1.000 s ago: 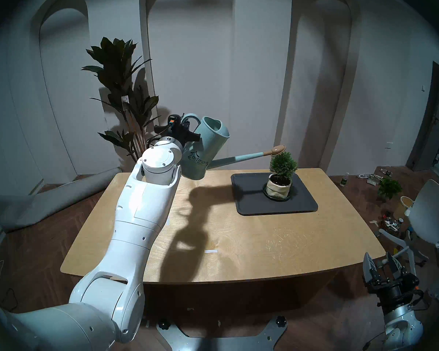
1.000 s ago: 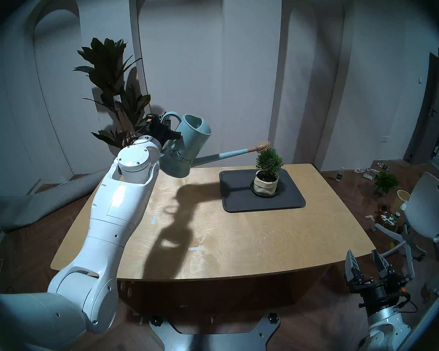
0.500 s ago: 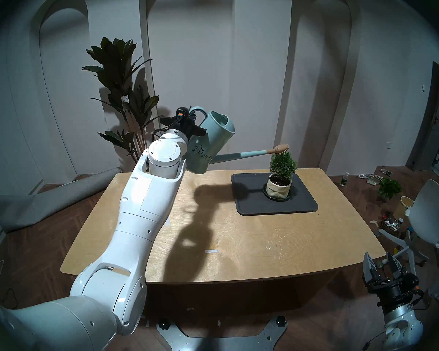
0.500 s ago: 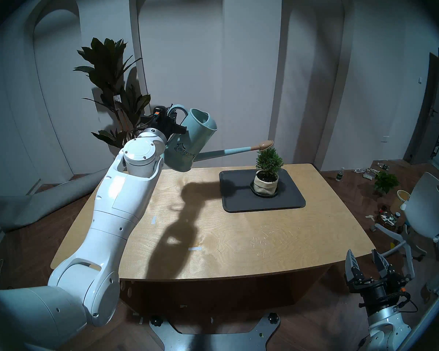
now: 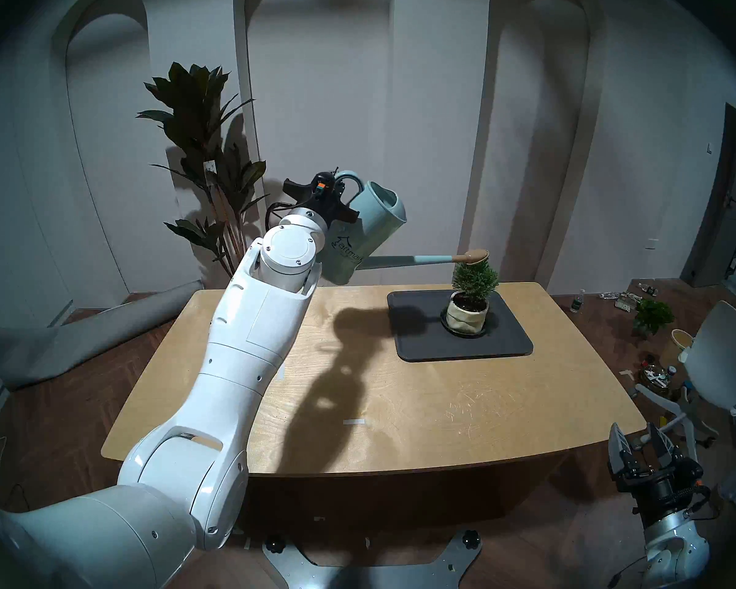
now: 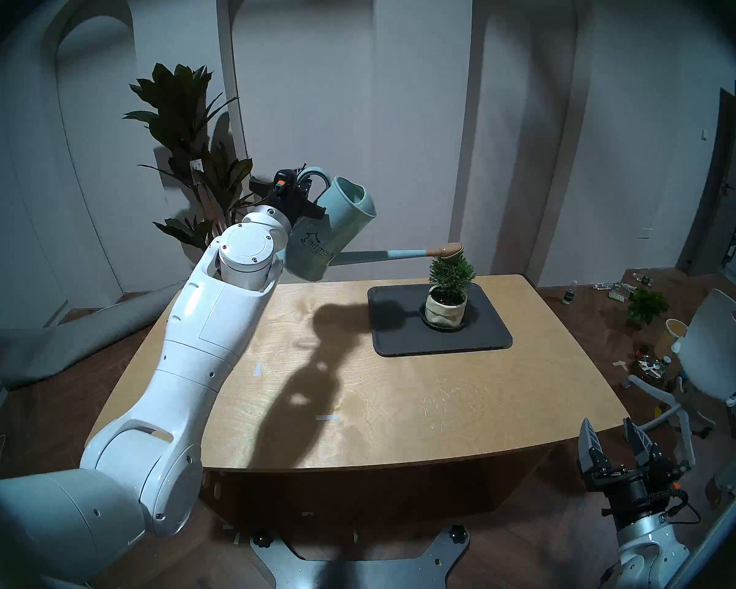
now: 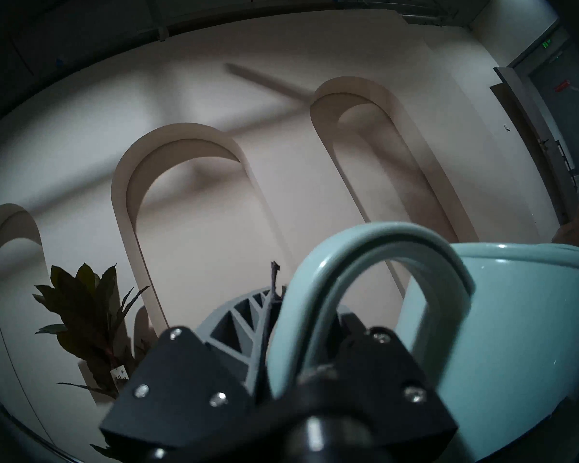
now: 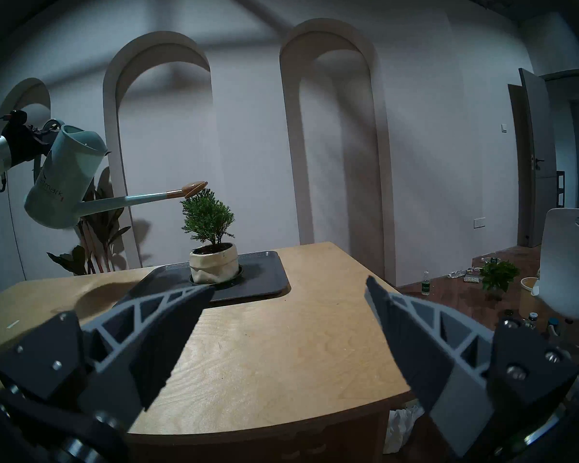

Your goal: Pick up the watering can and pour water into the potted plant, then put the can down

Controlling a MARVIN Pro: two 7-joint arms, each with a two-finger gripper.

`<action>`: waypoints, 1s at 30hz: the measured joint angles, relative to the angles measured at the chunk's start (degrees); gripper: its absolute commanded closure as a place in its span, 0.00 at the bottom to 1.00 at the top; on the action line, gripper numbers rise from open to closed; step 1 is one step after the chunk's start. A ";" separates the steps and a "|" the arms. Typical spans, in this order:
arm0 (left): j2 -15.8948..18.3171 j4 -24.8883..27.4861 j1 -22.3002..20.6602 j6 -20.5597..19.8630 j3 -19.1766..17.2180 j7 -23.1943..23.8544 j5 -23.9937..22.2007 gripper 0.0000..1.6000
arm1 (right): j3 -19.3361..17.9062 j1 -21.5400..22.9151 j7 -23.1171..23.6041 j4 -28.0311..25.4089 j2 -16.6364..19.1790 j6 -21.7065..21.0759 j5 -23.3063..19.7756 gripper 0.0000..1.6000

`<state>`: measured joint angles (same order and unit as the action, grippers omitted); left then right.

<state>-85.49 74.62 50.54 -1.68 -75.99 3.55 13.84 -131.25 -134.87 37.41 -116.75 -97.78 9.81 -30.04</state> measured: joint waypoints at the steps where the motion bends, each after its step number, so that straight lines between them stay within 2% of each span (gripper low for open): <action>1: 0.00 -0.12 -0.20 0.26 -0.04 0.06 0.32 1.00 | -0.01 0.01 0.02 0.00 0.00 0.00 0.00 0.00; 17: 0.06 -1.92 -3.63 4.93 -0.57 0.91 4.83 1.00 | -0.13 0.06 0.28 -0.05 -0.08 0.00 0.06 0.00; 30: -0.05 -4.87 -6.43 11.06 -0.32 1.86 8.20 1.00 | -0.25 0.06 0.50 -0.20 -0.22 0.00 0.09 0.00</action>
<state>-85.54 69.76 44.11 9.38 -76.31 5.41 22.04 -131.50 -134.81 37.92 -116.95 -98.01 9.81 -29.94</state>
